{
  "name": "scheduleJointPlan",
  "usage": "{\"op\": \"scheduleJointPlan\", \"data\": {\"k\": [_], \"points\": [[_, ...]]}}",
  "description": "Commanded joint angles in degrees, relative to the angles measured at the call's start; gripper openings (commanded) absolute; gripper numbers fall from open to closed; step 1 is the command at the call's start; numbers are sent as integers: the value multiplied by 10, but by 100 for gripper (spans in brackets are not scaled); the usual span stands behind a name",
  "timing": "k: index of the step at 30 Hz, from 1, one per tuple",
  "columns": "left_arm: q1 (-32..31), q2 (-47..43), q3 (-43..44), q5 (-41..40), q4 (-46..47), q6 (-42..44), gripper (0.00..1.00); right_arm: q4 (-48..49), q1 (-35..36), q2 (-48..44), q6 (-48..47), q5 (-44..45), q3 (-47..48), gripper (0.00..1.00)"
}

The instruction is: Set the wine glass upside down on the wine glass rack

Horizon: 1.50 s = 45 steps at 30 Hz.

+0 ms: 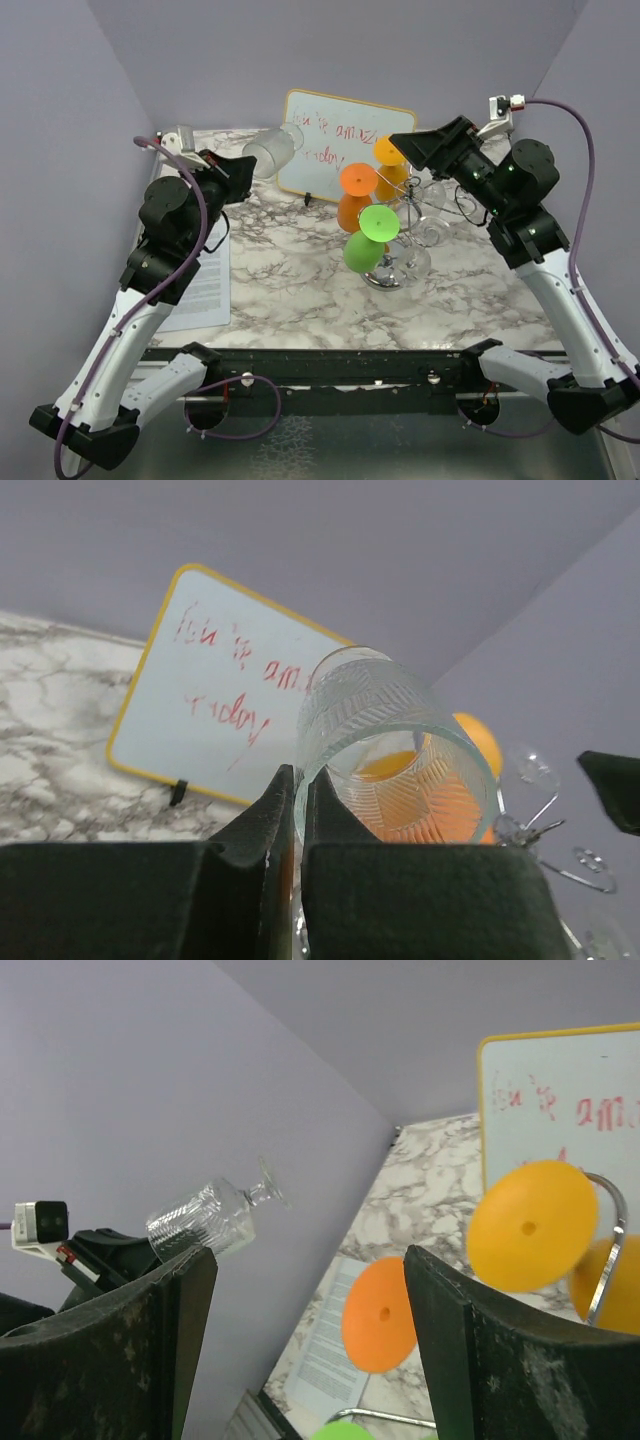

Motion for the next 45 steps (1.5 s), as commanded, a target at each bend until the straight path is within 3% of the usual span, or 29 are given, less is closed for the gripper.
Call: {"op": "scheduleJointPlan", "data": {"k": [1,6,10,13,18,23,25,32,45], "points": [[-1,-6,-1,2,202,-50,0,61,-4,52,69,-99,44,81],[-1,32,15,25,295,-67,0,127,-2,96,137,-118,61,84],[-1,69,24,39,358,-83,0,180,31,139,196,-110,83,99],[-1,92,31,39,398,-89,0,181,74,167,205,-70,120,100],[-1,107,29,36,447,-89,0,178,147,203,244,42,153,100],[-1,102,-4,35,491,-80,0,159,238,231,289,242,173,100],[-1,95,-15,34,501,-77,0,152,259,248,300,280,191,100],[0,81,-40,41,516,-57,0,203,280,285,357,267,211,100],[-1,71,-74,46,538,-61,0,167,290,335,379,255,283,94]]}}
